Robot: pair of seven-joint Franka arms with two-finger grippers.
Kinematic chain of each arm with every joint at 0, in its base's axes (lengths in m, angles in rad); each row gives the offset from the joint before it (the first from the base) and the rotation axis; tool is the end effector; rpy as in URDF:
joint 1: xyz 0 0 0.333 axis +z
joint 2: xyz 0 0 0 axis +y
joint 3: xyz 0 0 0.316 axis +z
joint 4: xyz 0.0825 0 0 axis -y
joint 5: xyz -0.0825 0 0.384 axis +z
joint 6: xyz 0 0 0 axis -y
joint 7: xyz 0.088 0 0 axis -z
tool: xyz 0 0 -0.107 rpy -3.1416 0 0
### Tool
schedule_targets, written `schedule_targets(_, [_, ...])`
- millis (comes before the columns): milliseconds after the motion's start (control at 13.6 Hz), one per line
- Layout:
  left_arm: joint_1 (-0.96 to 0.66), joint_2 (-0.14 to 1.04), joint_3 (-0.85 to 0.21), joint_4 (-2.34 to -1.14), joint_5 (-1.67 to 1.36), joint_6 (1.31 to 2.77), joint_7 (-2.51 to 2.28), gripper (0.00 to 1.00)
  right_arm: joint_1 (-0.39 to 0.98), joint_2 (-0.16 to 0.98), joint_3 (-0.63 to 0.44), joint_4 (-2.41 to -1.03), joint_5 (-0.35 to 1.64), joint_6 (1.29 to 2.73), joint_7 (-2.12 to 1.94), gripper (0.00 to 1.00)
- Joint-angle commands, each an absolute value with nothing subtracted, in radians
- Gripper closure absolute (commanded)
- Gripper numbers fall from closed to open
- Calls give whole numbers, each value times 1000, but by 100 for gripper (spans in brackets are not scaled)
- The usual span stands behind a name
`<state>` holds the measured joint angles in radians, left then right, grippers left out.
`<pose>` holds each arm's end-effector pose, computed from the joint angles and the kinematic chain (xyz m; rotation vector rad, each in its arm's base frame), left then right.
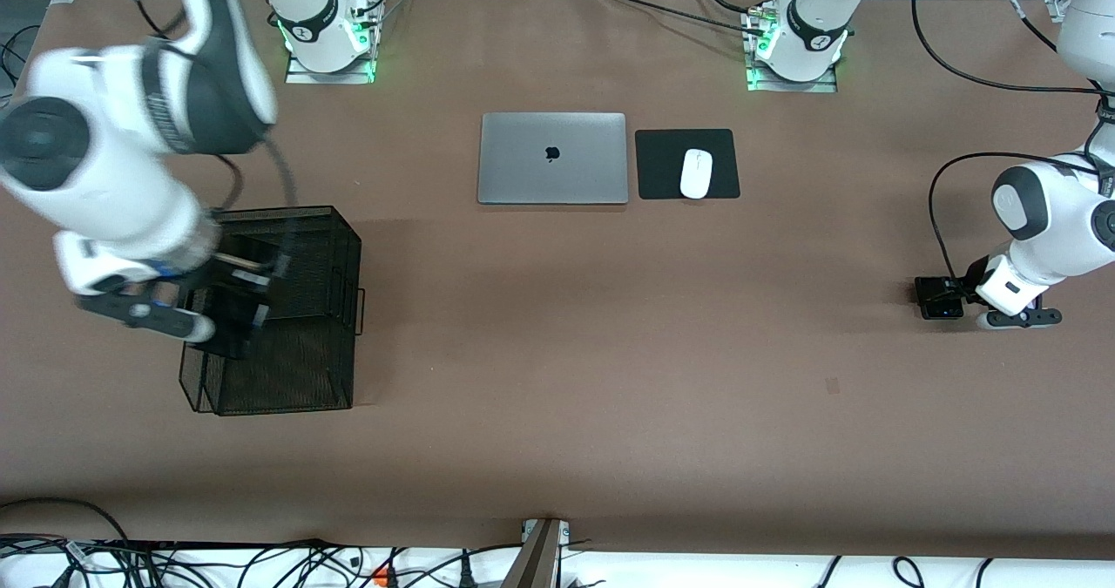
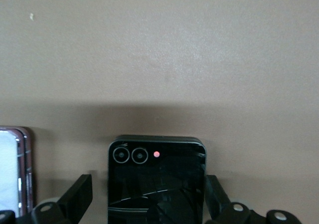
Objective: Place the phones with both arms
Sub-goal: 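Drop the black phone into the mesh basket with the right gripper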
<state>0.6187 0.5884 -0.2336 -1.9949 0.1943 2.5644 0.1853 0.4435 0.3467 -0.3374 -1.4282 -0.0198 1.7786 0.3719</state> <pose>0.5618 0.2265 0.1687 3.1187 0.1168 0.0171 0.6556 0.1007 0.5096 2.9957 -0.3642 0.0807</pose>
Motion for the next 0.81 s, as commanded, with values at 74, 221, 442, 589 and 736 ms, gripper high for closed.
schedule_targets(74, [623,584,-235,-2016,209,2589,201,0,453,198,-449,-1659,-2,1801,210,100])
schedule_targets(221, [621,597,-235,-2016,209,2603,201,0,453,117,-482,-1815,-2,1888,192,100])
schedule_targets(442, [623,598,-235,-2014,209,2606,193,41,454,19,-491,-2046,-2,2106,164,100])
schedule_targets(589, [624,600,-235,-2013,209,2606,186,84,454,18,-491,-2101,-2,2181,129,100])
schedule_targets(736, [626,598,-236,-2008,203,2602,179,100,454,28,-491,-2175,-2,2312,46,100])
